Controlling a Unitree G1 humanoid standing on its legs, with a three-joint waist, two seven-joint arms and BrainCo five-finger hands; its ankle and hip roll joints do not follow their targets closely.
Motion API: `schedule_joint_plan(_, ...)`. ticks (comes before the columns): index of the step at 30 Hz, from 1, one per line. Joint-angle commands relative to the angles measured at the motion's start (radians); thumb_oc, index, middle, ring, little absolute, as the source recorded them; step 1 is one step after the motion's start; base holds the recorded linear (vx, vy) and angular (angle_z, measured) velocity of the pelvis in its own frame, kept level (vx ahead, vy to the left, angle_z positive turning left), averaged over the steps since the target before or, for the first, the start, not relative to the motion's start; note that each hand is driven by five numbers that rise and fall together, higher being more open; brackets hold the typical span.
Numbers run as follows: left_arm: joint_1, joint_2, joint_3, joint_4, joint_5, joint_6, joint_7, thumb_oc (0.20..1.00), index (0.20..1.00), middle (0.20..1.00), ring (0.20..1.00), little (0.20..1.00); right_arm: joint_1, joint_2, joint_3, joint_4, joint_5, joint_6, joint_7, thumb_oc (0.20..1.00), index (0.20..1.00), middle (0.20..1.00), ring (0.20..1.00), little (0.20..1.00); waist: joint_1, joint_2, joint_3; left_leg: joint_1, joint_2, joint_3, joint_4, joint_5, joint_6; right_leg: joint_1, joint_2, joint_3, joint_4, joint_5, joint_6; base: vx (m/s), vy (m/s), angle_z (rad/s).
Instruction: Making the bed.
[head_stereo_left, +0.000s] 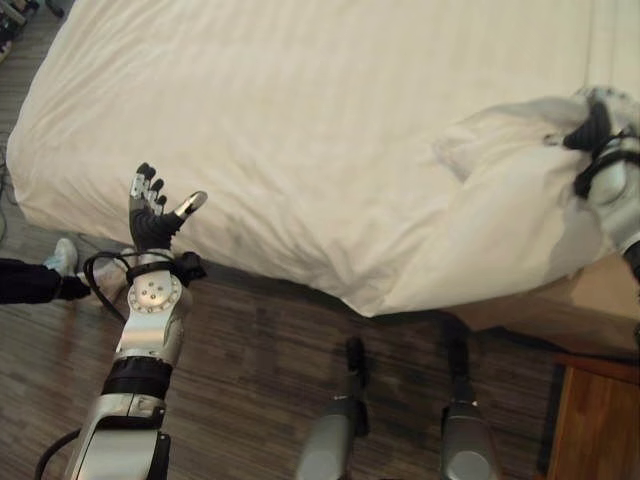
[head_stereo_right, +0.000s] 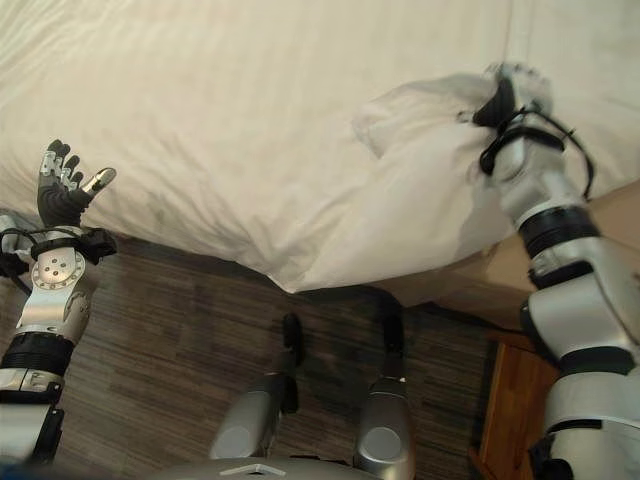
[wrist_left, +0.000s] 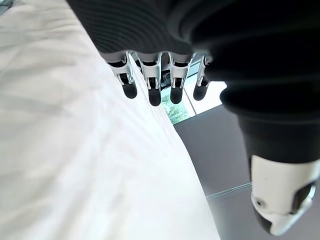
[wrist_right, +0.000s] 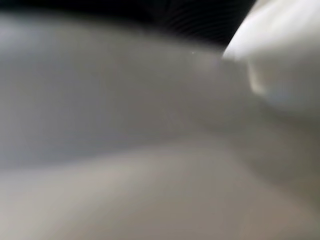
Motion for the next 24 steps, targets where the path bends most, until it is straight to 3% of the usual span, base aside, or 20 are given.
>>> schedule_joint_plan(1, 0.029, 0.020, 0.035, 0.001, 0.030, -0.031, -0.010, 1.000, 1.000, 1.000, 1.000, 1.000, 0.084, 0.016, 0.023, 0.045, 0.013, 0.016, 0.003, 0.200, 0.200, 0.200, 0.200, 0.200, -0.020, -0.102, -0.080, 0.083, -0.046, 0.058, 0.006, -0.172, 0.005, -0.030, -0.011, 0.063, 0.013, -0.090, -0.035, 0.02, 0.037, -0.06)
schedule_joint_plan(2, 0.049, 0.004, 0.037, -0.018, 0.035, -0.027, -0.012, 1.000, 1.000, 1.000, 1.000, 1.000, 0.151, 0.033, -0.018, 0.025, 0.019, 0.016, 0.003, 0.200, 0.200, 0.200, 0.200, 0.200, -0.024, -0.109, -0.081, 0.099, -0.045, 0.063, 0.006, -0.179, 0.008, -0.017, -0.011, 0.065, 0.013, -0.093, -0.034, 0.10, 0.125, -0.06)
schedule_joint_plan(3, 0.004, -0.023, 0.004, 0.058, 0.108, 0.030, -0.006, 1.000, 1.000, 1.000, 1.000, 1.000, 0.285, 0.118, -0.077, -0.010, -0.012, 0.018, -0.002, 0.200, 0.200, 0.200, 0.200, 0.200, -0.054, -0.116, -0.098, 0.144, -0.043, 0.077, 0.006, -0.200, 0.015, 0.011, -0.006, 0.080, 0.013, -0.094, -0.031, 0.08, 0.114, -0.05)
schedule_joint_plan(14, 0.103, -0.101, 0.031, 0.050, 0.134, 0.066, -0.007, 1.000, 1.000, 1.000, 1.000, 1.000, 0.612, 0.127, -0.254, -0.101, -0.087, 0.027, 0.004, 0.200, 0.200, 0.200, 0.200, 0.200, -0.133, -0.161, -0.148, 0.269, -0.022, 0.167, 0.006, -0.244, 0.028, 0.078, 0.006, 0.147, 0.013, -0.092, -0.021, 0.03, 0.027, -0.35)
schedule_joint_plan(15, 0.117, -0.110, 0.037, 0.041, 0.135, 0.069, -0.009, 1.000, 1.000, 1.000, 1.000, 1.000, 0.654, 0.129, -0.285, -0.100, -0.085, 0.030, 0.002, 0.363, 0.363, 0.363, 0.363, 0.363, -0.153, -0.164, -0.151, 0.285, -0.018, 0.177, 0.006, -0.250, 0.028, 0.090, 0.006, 0.154, 0.013, -0.095, -0.018, 0.00, -0.044, -0.47)
schedule_joint_plan(16, 0.141, -0.129, 0.042, 0.038, 0.139, 0.074, -0.012, 1.000, 1.000, 1.000, 1.000, 1.000, 0.715, 0.149, -0.326, -0.080, -0.081, 0.034, -0.004, 1.000, 1.000, 1.000, 1.000, 1.000, -0.174, -0.164, -0.160, 0.293, -0.014, 0.190, 0.006, -0.249, 0.027, 0.091, 0.008, 0.165, 0.013, -0.091, -0.021, 0.00, -0.065, -0.20)
schedule_joint_plan(21, 0.101, -0.173, -0.002, 0.089, 0.120, 0.080, 0.006, 1.000, 1.000, 1.000, 1.000, 1.000, 0.763, 0.164, -0.351, 0.185, -0.090, 0.095, -0.022, 1.000, 1.000, 1.000, 1.000, 1.000, -0.217, -0.144, -0.142, 0.310, -0.014, 0.212, 0.006, -0.246, 0.022, 0.091, 0.009, 0.179, 0.018, -0.091, -0.027, -0.05, -0.066, -0.25)
schedule_joint_plan(24, 0.080, -0.183, -0.022, 0.097, 0.082, 0.068, 0.008, 1.000, 1.000, 1.000, 1.000, 1.000, 0.795, 0.131, -0.408, 0.377, -0.054, 0.134, -0.021, 1.000, 1.000, 1.000, 1.000, 1.000, -0.238, -0.111, -0.127, 0.304, -0.018, 0.214, 0.006, -0.242, 0.016, 0.085, 0.007, 0.184, 0.016, -0.095, -0.033, -0.05, -0.048, -0.23)
